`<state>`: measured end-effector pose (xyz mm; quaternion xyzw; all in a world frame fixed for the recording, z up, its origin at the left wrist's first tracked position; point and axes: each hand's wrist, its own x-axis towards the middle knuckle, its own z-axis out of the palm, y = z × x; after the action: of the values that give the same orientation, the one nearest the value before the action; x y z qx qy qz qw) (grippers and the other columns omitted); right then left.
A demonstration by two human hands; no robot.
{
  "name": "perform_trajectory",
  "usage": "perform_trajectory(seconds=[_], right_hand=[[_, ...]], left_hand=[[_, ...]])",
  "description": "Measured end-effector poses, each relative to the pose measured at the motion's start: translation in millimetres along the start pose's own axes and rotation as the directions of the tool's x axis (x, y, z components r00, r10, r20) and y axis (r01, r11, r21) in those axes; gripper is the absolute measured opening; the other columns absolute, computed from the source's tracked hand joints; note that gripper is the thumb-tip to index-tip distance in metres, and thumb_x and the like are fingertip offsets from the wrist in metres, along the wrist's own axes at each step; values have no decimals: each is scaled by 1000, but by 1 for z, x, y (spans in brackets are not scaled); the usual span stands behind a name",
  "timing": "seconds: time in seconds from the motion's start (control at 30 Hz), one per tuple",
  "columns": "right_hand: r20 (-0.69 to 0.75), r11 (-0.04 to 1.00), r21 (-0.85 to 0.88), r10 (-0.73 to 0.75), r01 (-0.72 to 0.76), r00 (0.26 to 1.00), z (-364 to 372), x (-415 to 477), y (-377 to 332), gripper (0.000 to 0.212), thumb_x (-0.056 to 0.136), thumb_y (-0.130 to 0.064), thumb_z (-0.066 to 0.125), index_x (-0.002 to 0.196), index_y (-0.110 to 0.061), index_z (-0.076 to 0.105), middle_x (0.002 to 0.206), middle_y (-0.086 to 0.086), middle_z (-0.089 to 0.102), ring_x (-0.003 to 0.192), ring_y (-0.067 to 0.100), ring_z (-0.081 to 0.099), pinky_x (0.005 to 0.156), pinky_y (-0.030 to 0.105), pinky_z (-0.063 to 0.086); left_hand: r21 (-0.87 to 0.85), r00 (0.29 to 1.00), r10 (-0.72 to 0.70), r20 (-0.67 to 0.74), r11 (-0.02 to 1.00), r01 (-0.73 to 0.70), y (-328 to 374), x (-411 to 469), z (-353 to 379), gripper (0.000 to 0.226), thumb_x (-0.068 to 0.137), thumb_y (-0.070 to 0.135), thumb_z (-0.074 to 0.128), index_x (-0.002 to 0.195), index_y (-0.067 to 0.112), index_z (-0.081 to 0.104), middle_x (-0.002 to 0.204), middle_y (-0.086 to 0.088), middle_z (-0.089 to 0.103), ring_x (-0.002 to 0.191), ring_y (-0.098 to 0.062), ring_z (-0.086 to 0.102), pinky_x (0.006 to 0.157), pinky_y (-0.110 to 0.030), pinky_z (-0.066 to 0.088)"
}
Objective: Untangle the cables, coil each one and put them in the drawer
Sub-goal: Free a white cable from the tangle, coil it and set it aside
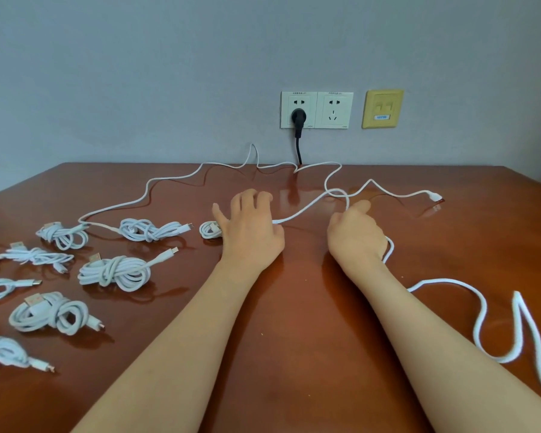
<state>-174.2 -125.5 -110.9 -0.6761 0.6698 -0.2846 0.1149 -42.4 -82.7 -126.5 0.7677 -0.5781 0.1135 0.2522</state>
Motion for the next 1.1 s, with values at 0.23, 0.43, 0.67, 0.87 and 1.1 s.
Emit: perform_trajectory(seconds=[0.23, 0.43, 0.67, 0.87, 1.1], right_hand=[[-181, 932, 339, -70, 129, 981, 6, 5, 4, 11, 99, -19, 30, 107, -14, 36, 88, 11, 70, 90, 33, 59, 88, 39, 32], [-238, 730, 629, -146, 267, 960, 6, 3, -1, 9, 99, -20, 36, 92, -23, 40, 62, -1, 55, 66, 23, 54, 69, 37, 44], [-56, 455, 864, -336, 214, 940, 1, -6, -16, 26, 97, -4, 40, 78, -21, 48, 37, -14, 40, 36, 0, 35, 44, 10, 27], [134, 435, 897, -427, 73, 894, 3, -15, -20, 22, 95, -5, 47, 76, -15, 50, 46, -6, 50, 36, -1, 40, 44, 12, 32], [211, 627, 762, -476, 160, 854, 7, -19, -17, 24, 90, -14, 59, 71, -15, 44, 49, 4, 57, 33, 7, 41, 38, 15, 32]], left_hand=[[-362, 971, 72, -226, 920, -152, 1, 4, -5, 48, 85, 9, 47, 133, 4, 43, 136, -11, 45, 128, -25, 41, 107, -31, 24], [-535, 982, 37, -187, 835, -133, 2, 3, -10, 52, 92, 10, 49, 141, 9, 33, 146, -3, 35, 135, -14, 32, 102, -13, 19], [-883, 992, -21, 124, 454, 121, 18, 4, -16, 25, 93, 15, 52, 116, 26, 53, 104, 21, 56, 103, 3, 51, 89, -14, 38], [-950, 939, 158, 305, 126, 287, 14, 4, -14, 21, 88, 13, 44, 106, 16, 56, 89, 1, 65, 69, -2, 62, 68, -16, 47], [-914, 917, 5, 399, 73, 398, 13, 4, -14, 36, 103, 27, 28, 74, 13, 43, 40, -6, 45, 30, -17, 43, 38, -20, 40]])
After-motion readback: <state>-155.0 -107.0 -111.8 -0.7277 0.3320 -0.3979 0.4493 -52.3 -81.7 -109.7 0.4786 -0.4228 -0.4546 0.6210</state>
